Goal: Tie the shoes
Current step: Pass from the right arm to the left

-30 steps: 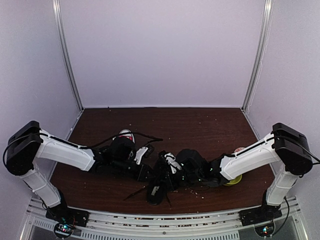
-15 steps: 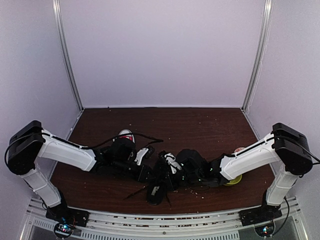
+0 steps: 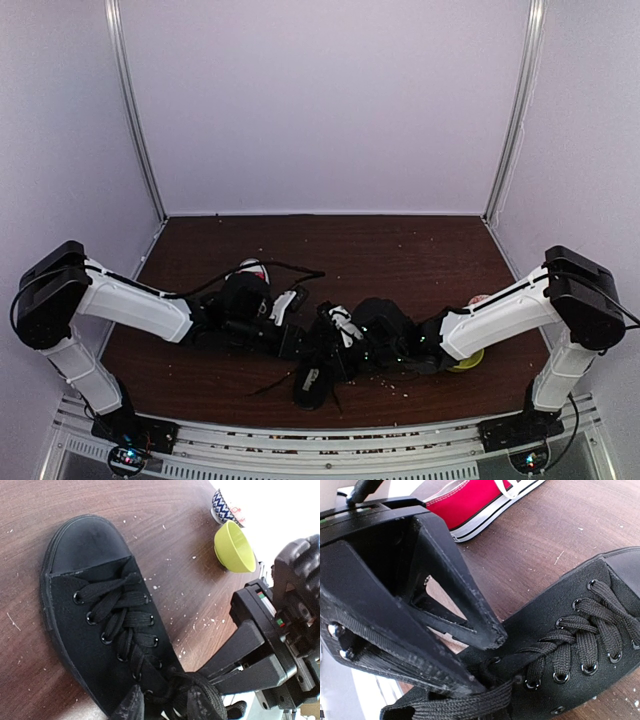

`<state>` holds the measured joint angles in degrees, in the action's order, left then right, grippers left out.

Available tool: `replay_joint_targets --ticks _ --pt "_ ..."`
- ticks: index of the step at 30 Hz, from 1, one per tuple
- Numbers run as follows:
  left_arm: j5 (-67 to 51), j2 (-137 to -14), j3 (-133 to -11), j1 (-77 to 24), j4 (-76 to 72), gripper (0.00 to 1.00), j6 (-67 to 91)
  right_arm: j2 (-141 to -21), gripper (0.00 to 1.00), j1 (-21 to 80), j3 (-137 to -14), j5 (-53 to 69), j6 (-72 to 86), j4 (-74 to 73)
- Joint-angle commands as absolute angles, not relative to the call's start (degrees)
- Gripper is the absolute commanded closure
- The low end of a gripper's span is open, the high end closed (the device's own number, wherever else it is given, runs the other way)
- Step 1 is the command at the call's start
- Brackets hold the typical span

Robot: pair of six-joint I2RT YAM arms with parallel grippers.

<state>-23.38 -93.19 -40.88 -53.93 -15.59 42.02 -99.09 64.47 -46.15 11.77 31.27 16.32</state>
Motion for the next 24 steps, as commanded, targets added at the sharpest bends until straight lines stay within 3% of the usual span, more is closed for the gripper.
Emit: replay_joint_targets --ticks 1,14,24 --pt "-24.4 -93.8 -40.1 -53.5 -19.4 0.66 42.7 -99.5 1.0 64.0 -47.0 11.2 30.6 15.8" --pt "-31.4 -96.6 -38.6 -53.5 -25.2 0.68 43.5 -99.1 1.0 64.0 -46.9 11.1 30.6 15.7" --pt "-36.7 -99.5 -38.6 -53.9 -29.0 0.79 44.7 -98.7 1.0 64.0 -46.8 10.8 30.5 15.5"
